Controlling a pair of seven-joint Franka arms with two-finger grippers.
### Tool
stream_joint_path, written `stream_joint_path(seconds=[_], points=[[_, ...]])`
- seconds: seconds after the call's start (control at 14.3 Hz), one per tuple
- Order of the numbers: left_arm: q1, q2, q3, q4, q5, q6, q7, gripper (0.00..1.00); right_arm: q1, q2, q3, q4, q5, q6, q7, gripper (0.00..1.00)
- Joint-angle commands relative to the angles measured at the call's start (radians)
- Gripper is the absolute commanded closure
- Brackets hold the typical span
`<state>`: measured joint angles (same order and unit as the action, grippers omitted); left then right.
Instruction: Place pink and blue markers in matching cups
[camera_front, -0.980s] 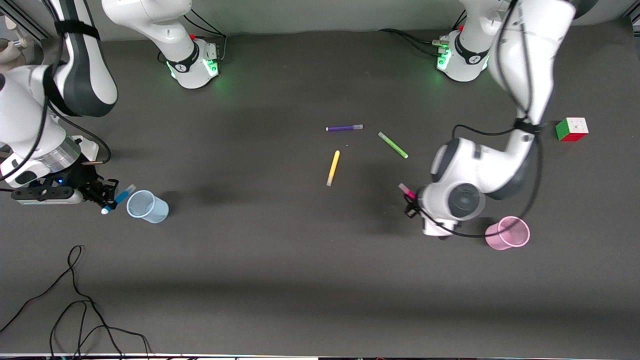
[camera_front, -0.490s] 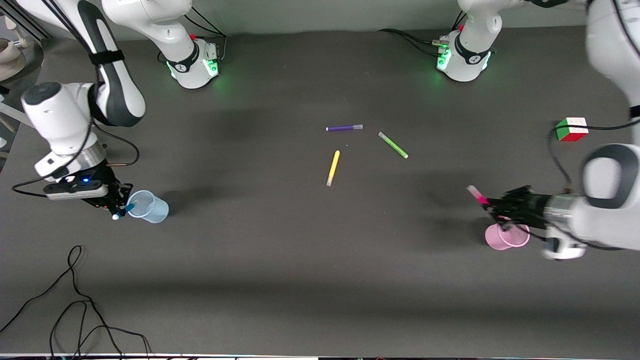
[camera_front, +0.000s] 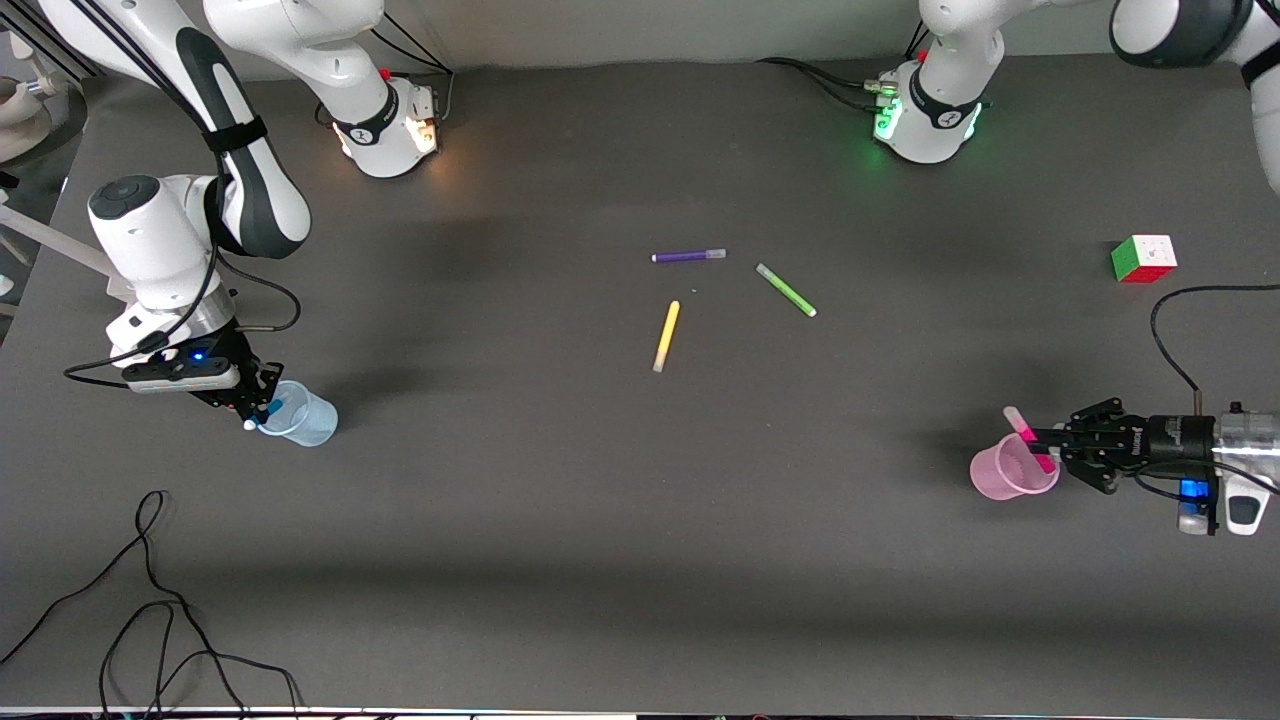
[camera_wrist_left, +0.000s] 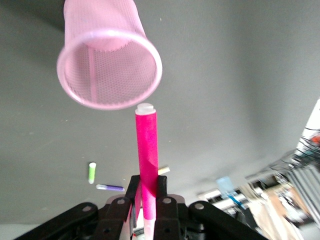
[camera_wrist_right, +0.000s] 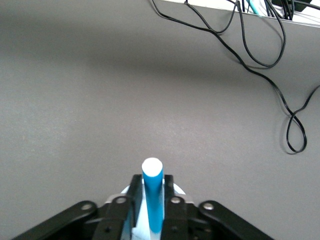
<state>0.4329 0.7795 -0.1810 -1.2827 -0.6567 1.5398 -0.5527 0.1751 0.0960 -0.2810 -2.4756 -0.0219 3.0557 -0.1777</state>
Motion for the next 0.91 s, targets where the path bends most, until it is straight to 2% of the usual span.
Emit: stream_joint_path(seconds=[0.0,0.21,0.49,0.56,0.63,0.7,0.77,0.84], points=[[0.046,0.076,-0.014,0.039,-0.06,-0.056,0.078,1.0,0.006,0.004,-0.012,-0.002,-0.02,0.0,-0.003,0.0],[0.052,0.099,-0.012,0.039,-0.089,-0.055,0.093,1.0,0.006,-0.015,-0.01,0.038,-0.015,-0.104,-0.002,0.0],[0.053,0.126,-0.012,0.04,-0.104,-0.044,0.143,1.0,0.006,-0.059,-0.006,0.173,-0.004,-0.398,0.024,0.0],[0.053,0.129,-0.012,0.039,-0.104,-0.044,0.172,0.87,0.006,-0.068,-0.004,0.225,-0.003,-0.492,0.027,0.0],[0.053,0.132,-0.011,0.039,-0.104,-0.044,0.184,0.68,0.006,-0.07,-0.004,0.287,0.006,-0.597,0.027,0.0],[0.055,0.133,-0.011,0.039,-0.104,-0.046,0.186,0.41,0.006,-0.071,-0.003,0.355,0.034,-0.711,0.026,0.0],[0.055,0.132,-0.011,0.04,-0.103,-0.047,0.195,0.01,0.006,-0.07,0.0,0.416,0.054,-0.817,0.027,0.0],[0.055,0.13,-0.011,0.04,-0.103,-0.05,0.198,0.0,0.006,-0.068,0.009,0.479,0.06,-0.904,0.029,0.0]])
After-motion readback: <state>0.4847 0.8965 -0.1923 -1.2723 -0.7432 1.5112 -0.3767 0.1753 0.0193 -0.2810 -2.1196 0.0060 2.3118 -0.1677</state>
